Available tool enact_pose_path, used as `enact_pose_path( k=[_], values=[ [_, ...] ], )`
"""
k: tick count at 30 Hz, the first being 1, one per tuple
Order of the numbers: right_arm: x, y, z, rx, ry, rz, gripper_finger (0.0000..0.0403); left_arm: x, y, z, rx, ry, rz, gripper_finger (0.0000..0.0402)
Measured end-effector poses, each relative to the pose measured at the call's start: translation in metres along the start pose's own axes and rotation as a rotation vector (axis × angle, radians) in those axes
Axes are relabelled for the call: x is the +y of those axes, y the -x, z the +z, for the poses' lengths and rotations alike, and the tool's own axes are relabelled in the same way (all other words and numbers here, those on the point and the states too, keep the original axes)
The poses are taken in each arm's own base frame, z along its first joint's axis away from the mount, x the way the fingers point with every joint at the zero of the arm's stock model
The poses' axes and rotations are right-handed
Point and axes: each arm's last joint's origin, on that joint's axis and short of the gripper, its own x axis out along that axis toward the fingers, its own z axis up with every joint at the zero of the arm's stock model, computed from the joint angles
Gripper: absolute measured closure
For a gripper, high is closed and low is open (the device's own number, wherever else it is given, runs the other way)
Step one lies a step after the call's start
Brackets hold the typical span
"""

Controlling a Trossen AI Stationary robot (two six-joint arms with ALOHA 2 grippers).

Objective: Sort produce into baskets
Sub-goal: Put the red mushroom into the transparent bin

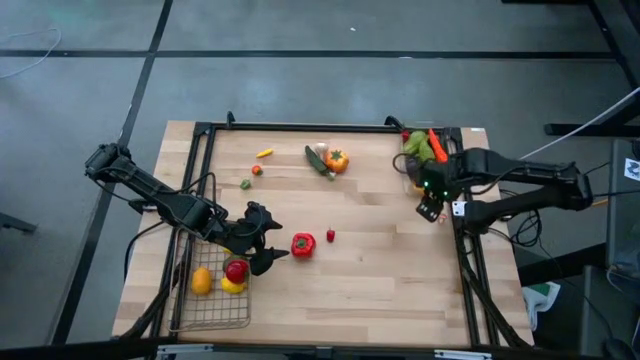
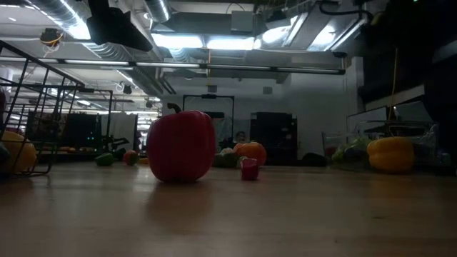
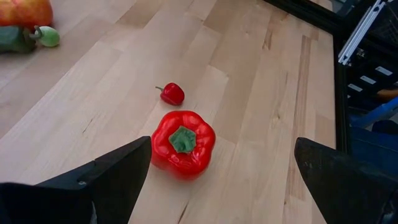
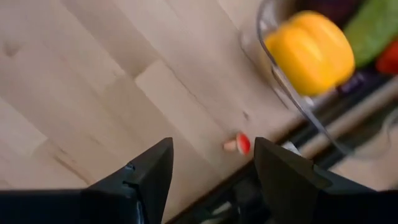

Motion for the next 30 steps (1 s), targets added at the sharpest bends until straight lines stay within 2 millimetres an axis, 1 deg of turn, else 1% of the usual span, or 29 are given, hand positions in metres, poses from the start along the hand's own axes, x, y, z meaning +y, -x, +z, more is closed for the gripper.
enact_pose_path(
  k=[5,9,16,18,24,30],
  values=[
    [0.010,-0.003,-0.006,0.024,-0.045,-0.075,0.0180,0.000,0.000,0.000,0.000,0.000,0.000,0.0011],
    [0.025,-0.013,-0.004,0.061,-0.026,-0.124,0.0180,0.000,0.000,0.000,0.000,0.000,0.001,0.0011],
    [0.049,-0.042,0.008,0.187,0.045,-0.271,0.0180,0.000,0.000,0.000,0.001,-0.001,0.002,0.0011],
    [0.055,-0.052,0.013,0.237,0.092,-0.304,0.0180,0.000,0.000,0.000,0.002,-0.002,0.002,0.0011],
    [0.068,-0.082,0.023,0.388,0.259,-0.378,0.0180,0.000,0.000,0.000,0.003,-0.003,0.003,0.0011],
    [0.076,-0.106,0.028,0.530,0.392,-0.423,0.0180,0.000,0.000,-0.001,0.004,-0.004,0.004,0.0011]
  ],
)
